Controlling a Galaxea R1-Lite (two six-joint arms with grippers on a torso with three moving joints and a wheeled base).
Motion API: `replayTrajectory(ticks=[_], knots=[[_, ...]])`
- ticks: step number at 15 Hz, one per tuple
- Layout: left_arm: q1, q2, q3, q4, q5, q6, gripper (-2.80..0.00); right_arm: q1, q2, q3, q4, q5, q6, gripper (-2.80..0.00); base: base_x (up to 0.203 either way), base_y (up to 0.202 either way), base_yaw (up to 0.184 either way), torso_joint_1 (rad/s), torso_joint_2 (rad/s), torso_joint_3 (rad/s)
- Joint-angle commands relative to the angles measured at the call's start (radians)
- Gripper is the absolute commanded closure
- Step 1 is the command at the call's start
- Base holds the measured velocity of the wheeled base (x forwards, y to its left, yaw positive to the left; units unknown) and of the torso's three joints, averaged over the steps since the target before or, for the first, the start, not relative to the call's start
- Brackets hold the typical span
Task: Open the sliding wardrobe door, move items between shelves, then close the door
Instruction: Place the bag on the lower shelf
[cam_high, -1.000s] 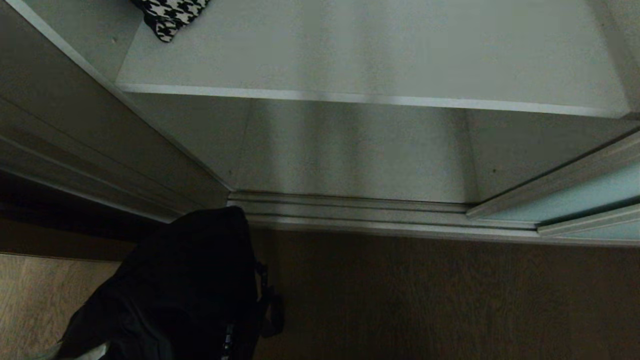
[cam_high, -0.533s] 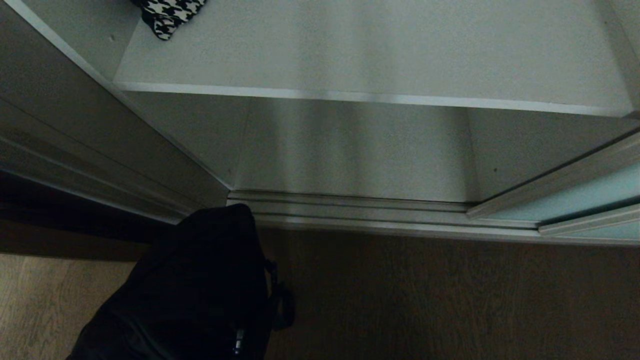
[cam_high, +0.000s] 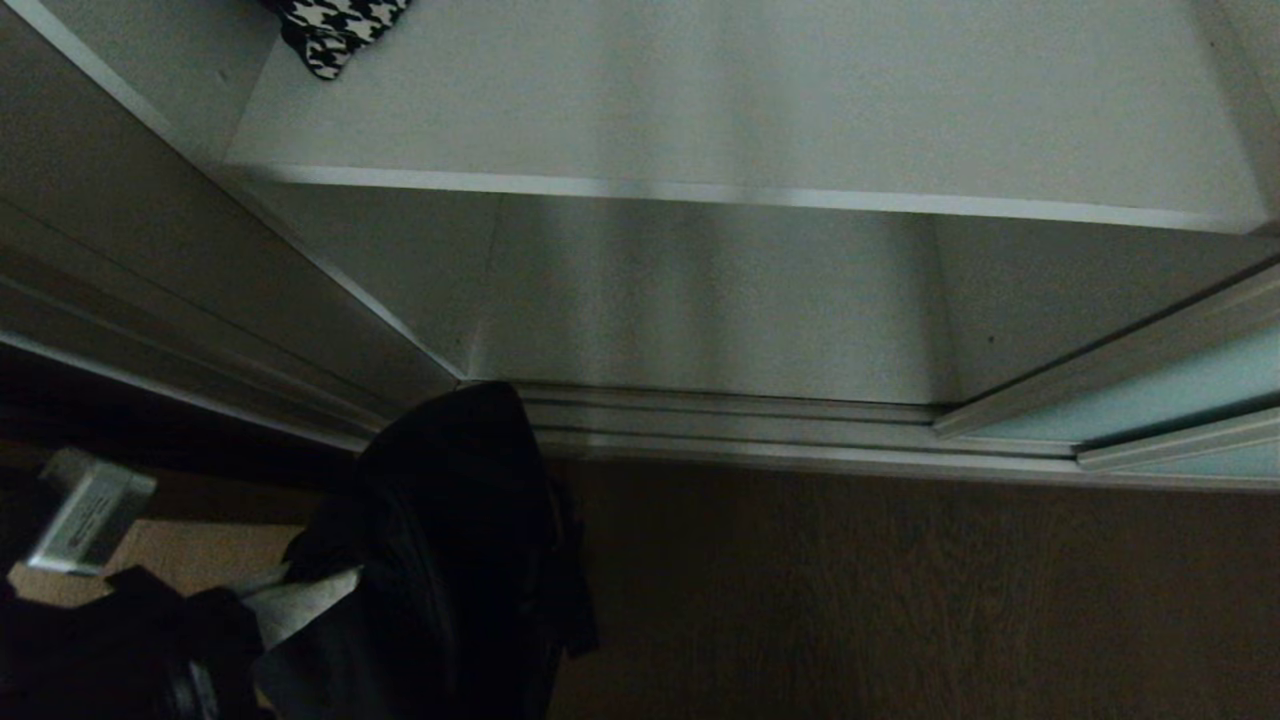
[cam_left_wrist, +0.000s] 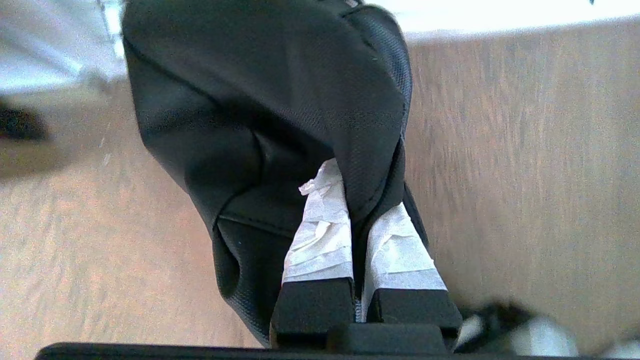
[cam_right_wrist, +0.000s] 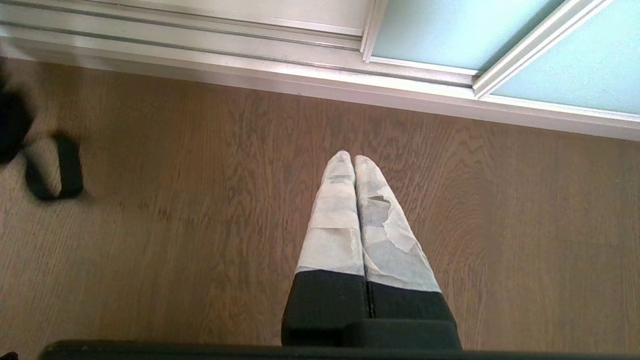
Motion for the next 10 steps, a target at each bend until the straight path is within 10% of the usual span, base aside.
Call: replayTrajectory(ticks=[1, 10], knots=[[-0.021, 0.257, -0.013, -0.188, 0.015, -0.033, 0.00, 0.000, -0.002, 0.002, 0.000, 0.001, 0.000, 0.00, 0.000, 0.000, 0.000, 0.000, 0.00, 0.000], [-0.277, 0.778, -0.067, -0.847, 0.488, -0.157, 0.00, 0.000, 0.000, 0.002, 0.000, 0.000, 0.000, 0.00, 0.000, 0.000, 0.000, 0.000, 0.00, 0.000]])
